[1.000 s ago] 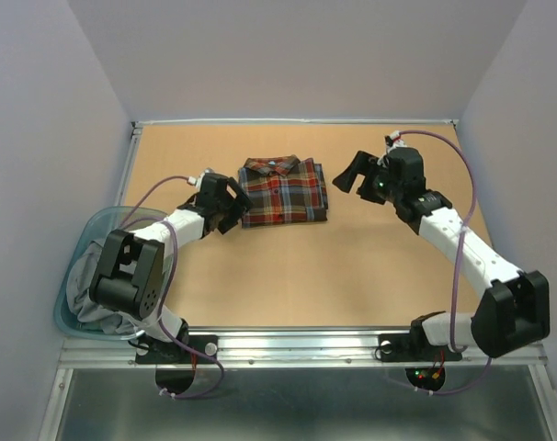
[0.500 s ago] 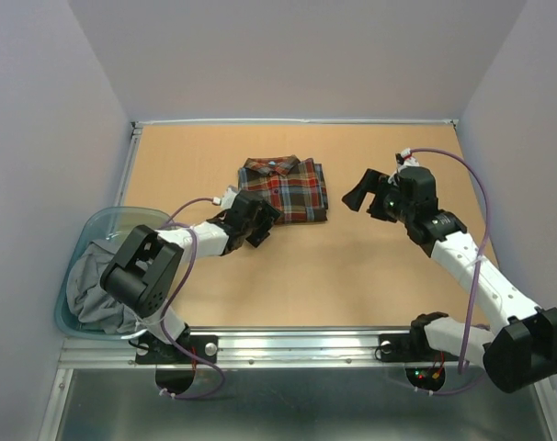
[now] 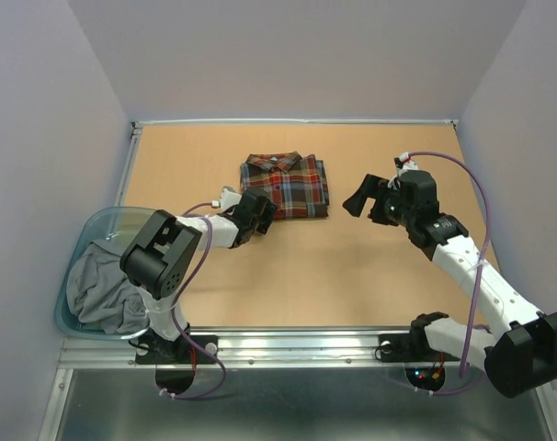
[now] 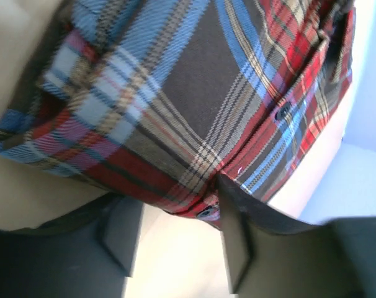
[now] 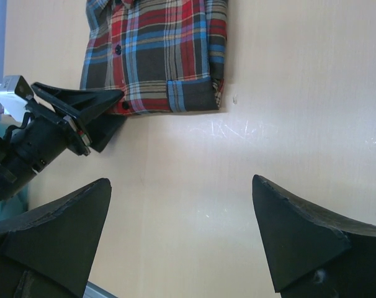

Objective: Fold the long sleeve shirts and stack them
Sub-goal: Neatly place the folded shirt to the corner

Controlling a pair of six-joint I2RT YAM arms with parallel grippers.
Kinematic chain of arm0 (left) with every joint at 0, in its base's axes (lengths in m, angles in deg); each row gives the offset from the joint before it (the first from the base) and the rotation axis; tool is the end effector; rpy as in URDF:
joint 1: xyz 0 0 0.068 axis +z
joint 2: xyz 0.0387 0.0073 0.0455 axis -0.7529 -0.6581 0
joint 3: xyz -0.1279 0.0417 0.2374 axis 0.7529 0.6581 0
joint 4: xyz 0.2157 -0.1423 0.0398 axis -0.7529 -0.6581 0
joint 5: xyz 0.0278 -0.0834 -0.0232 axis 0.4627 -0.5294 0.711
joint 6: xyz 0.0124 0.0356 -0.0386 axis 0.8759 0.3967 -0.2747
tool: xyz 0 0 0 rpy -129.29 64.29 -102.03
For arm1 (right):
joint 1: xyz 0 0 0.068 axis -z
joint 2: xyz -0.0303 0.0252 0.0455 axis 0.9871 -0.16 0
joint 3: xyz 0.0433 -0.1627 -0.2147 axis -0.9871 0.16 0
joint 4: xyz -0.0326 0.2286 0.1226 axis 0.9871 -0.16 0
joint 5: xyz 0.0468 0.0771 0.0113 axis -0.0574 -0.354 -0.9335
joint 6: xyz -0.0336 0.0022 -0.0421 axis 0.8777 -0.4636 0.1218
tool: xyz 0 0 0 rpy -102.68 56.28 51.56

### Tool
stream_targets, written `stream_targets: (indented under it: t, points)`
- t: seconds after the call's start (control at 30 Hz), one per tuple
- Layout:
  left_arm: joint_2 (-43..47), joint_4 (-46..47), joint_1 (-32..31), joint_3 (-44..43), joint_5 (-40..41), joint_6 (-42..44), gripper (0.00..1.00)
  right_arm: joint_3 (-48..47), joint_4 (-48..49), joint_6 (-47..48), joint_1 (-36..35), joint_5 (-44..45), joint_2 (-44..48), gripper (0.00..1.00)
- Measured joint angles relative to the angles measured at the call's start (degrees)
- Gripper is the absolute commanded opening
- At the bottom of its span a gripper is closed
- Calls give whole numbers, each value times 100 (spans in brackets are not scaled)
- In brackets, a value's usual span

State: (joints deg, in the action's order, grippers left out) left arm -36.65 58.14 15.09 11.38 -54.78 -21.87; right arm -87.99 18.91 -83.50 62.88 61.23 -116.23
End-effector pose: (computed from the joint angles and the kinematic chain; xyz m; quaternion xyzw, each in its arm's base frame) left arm 0.2990 -0.1909 0.1526 -0.4228 0.7737 -0.3488 0.3178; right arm 0.2284 0.0797 0.2948 0.0569 0.8639 0.2651 0.4245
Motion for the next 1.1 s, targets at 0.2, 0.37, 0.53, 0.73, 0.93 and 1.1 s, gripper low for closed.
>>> stream_targets:
  t: [0.2,0.37,0.53,0.73,0.93,1.1]
  points:
    - [-365,-26,131,-323,74,11,9,0,-15,68,0,-11,11,100]
    - [-551,-179,505,-706,70,334,0,0,-17,120,22,-13,48,100]
    - [-793,-450,1073,-1220,87,839,0,0,-20,192,22,-11,48,100]
    - [-964,-734,2050,-1635,70,1443,0,0,-22,315,22,-11,28,100]
    - [-1182,-1113,3097,-2186,70,2098,0,0,-37,415,22,-11,-103,100]
    - [-1558,-1434,3790,-2944,42,2741,0,-2,-61,498,22,-13,-210,100]
